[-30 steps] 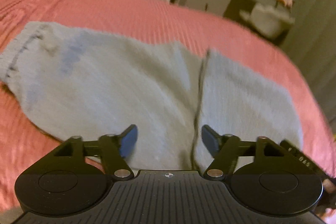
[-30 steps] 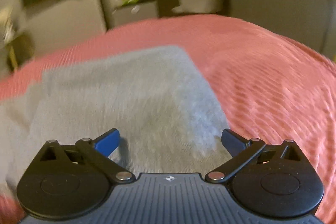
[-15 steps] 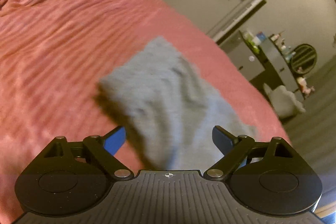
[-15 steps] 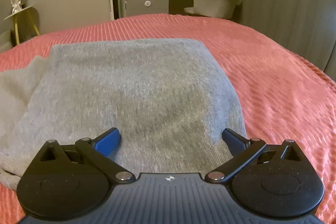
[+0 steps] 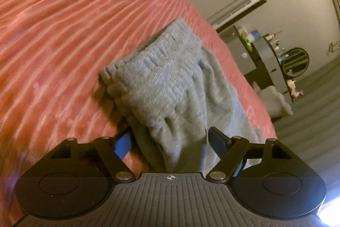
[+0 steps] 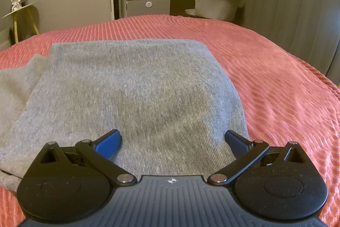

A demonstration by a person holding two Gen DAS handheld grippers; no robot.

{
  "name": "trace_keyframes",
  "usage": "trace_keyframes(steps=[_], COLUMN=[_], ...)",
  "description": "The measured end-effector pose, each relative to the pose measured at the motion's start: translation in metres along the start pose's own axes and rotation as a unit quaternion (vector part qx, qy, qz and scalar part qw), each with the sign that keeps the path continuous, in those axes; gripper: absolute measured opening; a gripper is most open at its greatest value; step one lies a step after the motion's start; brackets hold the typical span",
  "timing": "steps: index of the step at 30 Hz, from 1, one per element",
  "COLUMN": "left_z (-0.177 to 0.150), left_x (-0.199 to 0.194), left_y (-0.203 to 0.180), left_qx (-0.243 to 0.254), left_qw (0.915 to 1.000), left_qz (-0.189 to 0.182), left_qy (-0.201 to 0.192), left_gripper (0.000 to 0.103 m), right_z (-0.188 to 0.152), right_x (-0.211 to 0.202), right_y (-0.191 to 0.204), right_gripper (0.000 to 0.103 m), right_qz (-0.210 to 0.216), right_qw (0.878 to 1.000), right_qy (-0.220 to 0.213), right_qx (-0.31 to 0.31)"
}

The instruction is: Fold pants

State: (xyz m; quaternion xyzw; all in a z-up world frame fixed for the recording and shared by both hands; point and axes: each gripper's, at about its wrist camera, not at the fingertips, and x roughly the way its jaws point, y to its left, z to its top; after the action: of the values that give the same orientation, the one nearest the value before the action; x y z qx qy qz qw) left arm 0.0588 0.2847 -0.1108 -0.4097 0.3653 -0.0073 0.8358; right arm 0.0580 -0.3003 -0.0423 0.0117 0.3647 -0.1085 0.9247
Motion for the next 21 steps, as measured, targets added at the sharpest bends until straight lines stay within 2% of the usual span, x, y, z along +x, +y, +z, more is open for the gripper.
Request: trace_keyframes(steps=[6, 10, 13, 16, 18, 19, 20, 21], left_z=[-0.002, -0.006, -0.008, -0.011, -0.012, -0.012, -0.011, -0.011], left_x=[0.009, 0.003, 0.013, 0.019, 0.021, 0.022, 0.023, 0.023], left_y=[-0.016, -0.022, -0.019, -0.029, -0.035, -0.037, -0.036, -0.033], left_qx=[0.040, 0.065, 0.061, 0.080, 0.091, 0.096, 0.094, 0.086], left_qw=[0.9989, 0.9972, 0.9975, 0.9959, 0.9944, 0.9937, 0.9940, 0.9951], left_qz=[0.017, -0.002, 0.022, 0.025, 0.037, 0.044, 0.045, 0.038], left_qy=[-0.014, -0.037, -0.026, -0.034, -0.038, -0.037, -0.033, -0.029], left_gripper=[0.082, 0.082, 0.085, 0.093, 0.080, 0.061, 0.047, 0.043], right_z=[-0.002, -0.003, -0.004, -0.004, -0.005, -0.005, -0.004, -0.004], right_x=[-0.001, -0.001, -0.002, -0.002, -0.003, -0.003, -0.003, -0.003], right_y=[-0.001, -0.002, -0.003, -0.003, -0.003, -0.004, -0.003, -0.003], right_gripper=[0.103, 0.103, 0.103, 0.103, 0.103, 0.103, 0.103, 0.103], right_qz=[-0.001, 0.000, 0.000, -0.002, -0.002, -0.002, -0.003, -0.003], right_qw=[1.000, 1.000, 1.000, 1.000, 1.000, 1.000, 1.000, 1.000], right_qy=[-0.004, -0.005, -0.007, -0.009, -0.009, -0.010, -0.010, -0.009], right_qx=[-0.001, -0.003, -0.004, -0.006, -0.007, -0.007, -0.008, -0.008])
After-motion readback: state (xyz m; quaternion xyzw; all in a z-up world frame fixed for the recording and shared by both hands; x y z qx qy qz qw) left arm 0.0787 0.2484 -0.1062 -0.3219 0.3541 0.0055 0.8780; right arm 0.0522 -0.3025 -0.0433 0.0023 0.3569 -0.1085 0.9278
